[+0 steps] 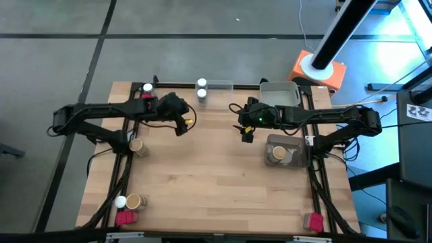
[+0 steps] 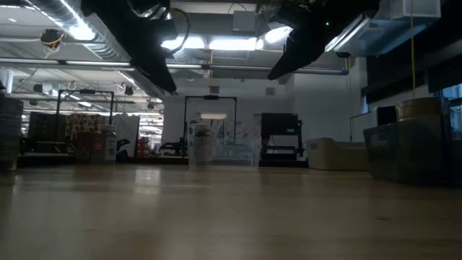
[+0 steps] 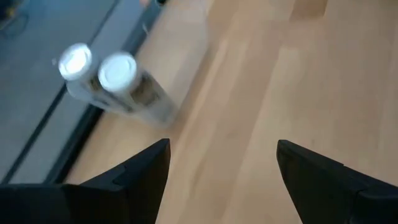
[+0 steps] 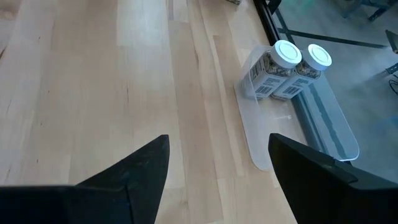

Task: Sort spices by type
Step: Put the top left red seasoning can into the gray bin

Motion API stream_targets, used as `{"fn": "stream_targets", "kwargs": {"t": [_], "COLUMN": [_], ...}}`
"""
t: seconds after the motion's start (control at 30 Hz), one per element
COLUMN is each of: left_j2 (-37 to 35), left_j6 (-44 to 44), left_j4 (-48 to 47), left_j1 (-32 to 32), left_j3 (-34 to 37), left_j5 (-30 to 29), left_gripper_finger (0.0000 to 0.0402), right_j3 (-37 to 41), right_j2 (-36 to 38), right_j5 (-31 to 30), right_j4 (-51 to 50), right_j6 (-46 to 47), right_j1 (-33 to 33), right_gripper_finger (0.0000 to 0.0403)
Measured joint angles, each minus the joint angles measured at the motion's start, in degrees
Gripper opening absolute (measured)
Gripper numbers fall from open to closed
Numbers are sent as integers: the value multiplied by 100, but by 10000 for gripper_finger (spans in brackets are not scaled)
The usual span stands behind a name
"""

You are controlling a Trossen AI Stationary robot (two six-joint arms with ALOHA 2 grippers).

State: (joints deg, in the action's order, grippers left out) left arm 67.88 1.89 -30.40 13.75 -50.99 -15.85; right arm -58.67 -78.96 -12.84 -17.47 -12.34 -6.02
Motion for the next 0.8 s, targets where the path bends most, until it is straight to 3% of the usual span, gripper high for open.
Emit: {"fn": "stream_targets", "kwargs": {"t": [0.17,0.3,0.4,0.6,0.8], "left_j2": [0,0,0,20,20], "left_j6": [-477,-1198,-1469,-2219,-2375], "left_j4": [-488,-878,-1111,-1634,-1974], "left_j1": [-213,-217,-69,547,1201], "left_j3": [0,0,-1,-1,-1], "left_j5": [-632,-1830,-2351,-2672,-2702], "left_gripper_finger": [279,279,279,279,279], "right_j3": [-1,-2,0,-1,-1], "right_j2": [-2,-2,-2,-2,-2], "right_j5": [0,0,0,1,2], "right_j4": [10,13,20,33,31], "right_j6": [2,0,2,1,2], "right_j1": [-1,0,0,0,0], "right_gripper_finger": [275,275,275,275,275]}}
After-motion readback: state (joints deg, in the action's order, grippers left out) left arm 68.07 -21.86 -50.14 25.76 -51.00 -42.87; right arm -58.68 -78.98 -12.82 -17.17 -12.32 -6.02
